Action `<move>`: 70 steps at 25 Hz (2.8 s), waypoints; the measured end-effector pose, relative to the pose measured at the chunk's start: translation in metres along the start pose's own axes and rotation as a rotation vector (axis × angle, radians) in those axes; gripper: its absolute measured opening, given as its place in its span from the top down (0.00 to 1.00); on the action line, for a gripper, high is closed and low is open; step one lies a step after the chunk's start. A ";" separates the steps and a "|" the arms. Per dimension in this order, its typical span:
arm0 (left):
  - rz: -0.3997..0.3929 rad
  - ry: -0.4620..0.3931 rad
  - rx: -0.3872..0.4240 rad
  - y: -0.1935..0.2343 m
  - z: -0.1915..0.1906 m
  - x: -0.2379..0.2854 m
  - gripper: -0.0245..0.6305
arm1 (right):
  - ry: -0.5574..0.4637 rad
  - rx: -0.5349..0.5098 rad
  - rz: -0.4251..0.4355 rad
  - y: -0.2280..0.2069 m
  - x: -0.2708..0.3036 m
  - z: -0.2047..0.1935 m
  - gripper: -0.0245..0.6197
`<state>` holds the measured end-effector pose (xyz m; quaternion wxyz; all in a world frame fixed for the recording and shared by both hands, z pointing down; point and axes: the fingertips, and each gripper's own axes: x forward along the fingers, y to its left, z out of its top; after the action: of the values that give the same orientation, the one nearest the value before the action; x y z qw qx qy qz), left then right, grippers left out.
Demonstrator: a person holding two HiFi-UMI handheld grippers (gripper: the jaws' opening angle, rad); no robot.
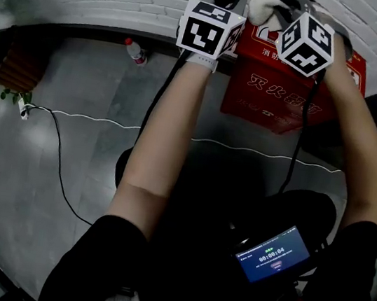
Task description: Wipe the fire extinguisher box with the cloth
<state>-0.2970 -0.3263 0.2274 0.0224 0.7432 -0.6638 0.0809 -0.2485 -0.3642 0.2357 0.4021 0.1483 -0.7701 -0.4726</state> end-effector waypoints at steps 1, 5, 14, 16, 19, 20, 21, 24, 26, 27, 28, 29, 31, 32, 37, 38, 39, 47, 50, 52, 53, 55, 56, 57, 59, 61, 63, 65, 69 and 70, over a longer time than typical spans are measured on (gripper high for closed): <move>0.002 -0.002 0.008 0.001 0.002 0.001 0.96 | 0.013 -0.005 0.016 0.004 0.005 -0.002 0.85; -0.014 0.007 0.024 -0.005 0.001 0.009 0.96 | 0.020 0.068 0.070 0.013 0.015 -0.012 0.86; -0.035 0.012 0.037 -0.028 0.010 0.020 0.96 | 0.009 0.150 0.116 0.018 0.000 -0.030 0.86; -0.009 0.027 0.125 -0.034 0.011 0.024 0.96 | 0.003 0.204 0.124 0.019 -0.005 -0.043 0.86; 0.032 0.067 0.292 -0.045 0.012 0.031 0.96 | 0.015 0.254 0.130 0.021 -0.013 -0.065 0.86; 0.038 0.075 0.322 -0.048 0.013 0.032 0.96 | 0.026 0.255 0.131 0.022 -0.017 -0.072 0.86; 0.041 0.075 0.334 -0.051 0.017 0.032 0.96 | 0.037 0.254 0.132 0.022 -0.021 -0.079 0.86; 0.024 0.052 0.313 -0.064 0.033 0.032 0.96 | 0.067 0.256 0.135 0.023 -0.032 -0.099 0.86; 0.012 0.050 0.335 -0.079 0.040 0.035 0.96 | 0.085 0.259 0.131 0.023 -0.038 -0.112 0.86; 0.004 0.053 0.353 -0.088 0.042 0.038 0.96 | 0.094 0.261 0.128 0.023 -0.041 -0.118 0.86; -0.006 0.057 0.367 -0.098 0.042 0.042 0.96 | 0.104 0.263 0.125 0.023 -0.044 -0.125 0.86; -0.020 0.061 0.377 -0.108 0.043 0.045 0.96 | 0.114 0.266 0.123 0.023 -0.047 -0.131 0.86; -0.051 0.068 0.388 -0.129 0.042 0.050 0.96 | 0.138 0.269 0.119 0.022 -0.055 -0.145 0.86; -0.064 0.070 0.397 -0.138 0.043 0.052 0.96 | 0.151 0.270 0.117 0.021 -0.060 -0.152 0.86; -0.114 0.067 0.460 -0.181 0.046 0.055 0.96 | 0.215 0.301 0.094 0.018 -0.076 -0.199 0.86; -0.123 0.067 0.460 -0.188 0.046 0.058 0.96 | 0.228 0.307 0.090 0.017 -0.078 -0.210 0.86; -0.130 0.067 0.460 -0.193 0.045 0.061 0.96 | 0.238 0.316 0.087 0.016 -0.079 -0.221 0.86; -0.171 0.070 0.463 -0.227 0.043 0.059 0.96 | 0.334 0.357 0.052 0.015 -0.108 -0.272 0.86; -0.170 0.074 0.456 -0.225 0.043 0.054 0.96 | 0.353 0.371 0.039 0.014 -0.113 -0.279 0.86; -0.161 0.070 0.456 -0.219 0.045 0.046 0.96 | 0.340 0.379 0.008 0.009 -0.116 -0.275 0.86; -0.153 0.068 0.455 -0.214 0.046 0.042 0.96 | 0.322 0.384 -0.009 0.005 -0.118 -0.269 0.86; -0.132 0.068 0.449 -0.200 0.047 0.033 0.96 | 0.270 0.390 -0.036 -0.004 -0.121 -0.248 0.86; -0.122 0.067 0.443 -0.193 0.048 0.029 0.96 | 0.242 0.388 -0.044 -0.009 -0.123 -0.234 0.86; -0.111 0.066 0.437 -0.185 0.050 0.024 0.96 | 0.217 0.380 -0.048 -0.014 -0.123 -0.219 0.86; -0.088 0.061 0.428 -0.169 0.052 0.015 0.96 | 0.175 0.349 -0.047 -0.019 -0.122 -0.186 0.86; -0.063 0.058 0.418 -0.154 0.053 0.003 0.96 | 0.134 0.316 -0.037 -0.019 -0.120 -0.150 0.86; -0.038 0.059 0.403 -0.137 0.053 -0.009 0.96 | 0.091 0.291 -0.022 -0.015 -0.117 -0.115 0.86; -0.012 0.062 0.386 -0.118 0.053 -0.022 0.96 | 0.054 0.272 -0.006 -0.010 -0.112 -0.084 0.86; 0.048 0.056 0.356 -0.079 0.059 -0.051 0.96 | -0.006 0.247 0.017 -0.003 -0.103 -0.032 0.86; 0.061 0.055 0.350 -0.072 0.059 -0.057 0.96 | -0.018 0.244 0.024 0.000 -0.101 -0.022 0.86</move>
<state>-0.2269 -0.2697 0.1664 -0.0915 0.7126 -0.6611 0.2163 -0.1681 -0.3160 0.1925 0.3796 0.1827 -0.8272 -0.3720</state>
